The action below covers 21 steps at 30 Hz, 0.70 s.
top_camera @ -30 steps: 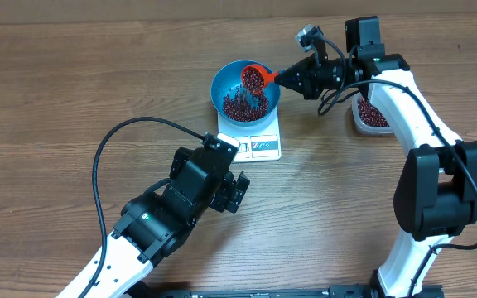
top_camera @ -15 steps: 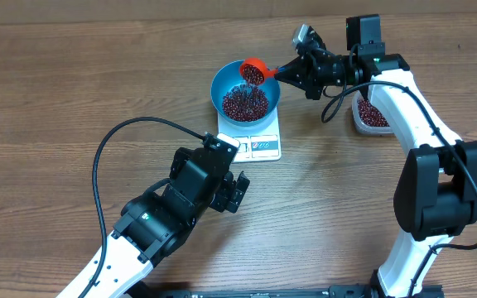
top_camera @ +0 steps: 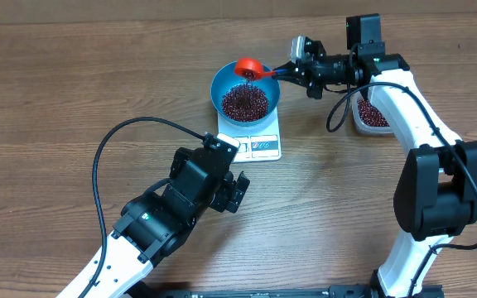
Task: Scoop item into bowl and weigh 150g on scale
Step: 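Tip the red scoop to empty beans into the teal bowl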
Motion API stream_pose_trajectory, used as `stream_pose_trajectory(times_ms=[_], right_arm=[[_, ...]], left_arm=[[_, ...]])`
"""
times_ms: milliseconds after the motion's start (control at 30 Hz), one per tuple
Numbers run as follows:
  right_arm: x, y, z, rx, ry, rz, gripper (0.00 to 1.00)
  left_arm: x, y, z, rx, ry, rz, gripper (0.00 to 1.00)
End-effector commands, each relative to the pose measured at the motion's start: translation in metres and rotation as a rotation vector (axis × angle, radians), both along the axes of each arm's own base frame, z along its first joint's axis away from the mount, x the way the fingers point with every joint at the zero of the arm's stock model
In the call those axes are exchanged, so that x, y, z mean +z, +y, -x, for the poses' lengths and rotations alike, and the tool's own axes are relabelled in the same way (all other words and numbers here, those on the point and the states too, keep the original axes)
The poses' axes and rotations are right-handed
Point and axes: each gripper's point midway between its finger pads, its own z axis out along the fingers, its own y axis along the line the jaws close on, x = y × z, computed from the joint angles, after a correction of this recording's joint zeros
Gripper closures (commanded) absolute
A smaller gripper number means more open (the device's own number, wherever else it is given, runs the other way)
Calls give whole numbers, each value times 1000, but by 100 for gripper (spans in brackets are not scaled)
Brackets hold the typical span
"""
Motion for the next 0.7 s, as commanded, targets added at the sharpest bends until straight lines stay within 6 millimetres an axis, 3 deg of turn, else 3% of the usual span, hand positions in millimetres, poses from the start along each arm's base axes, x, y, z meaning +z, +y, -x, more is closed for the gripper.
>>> stream_pose_trajectory(times_ms=[0, 667], right_arm=[[13, 2, -4, 43, -109, -8, 96], [18, 2, -9, 40, -148, -12, 96]], left_arm=[[-4, 0, 0, -10, 7, -11, 0], [-4, 0, 0, -10, 6, -11, 1]])
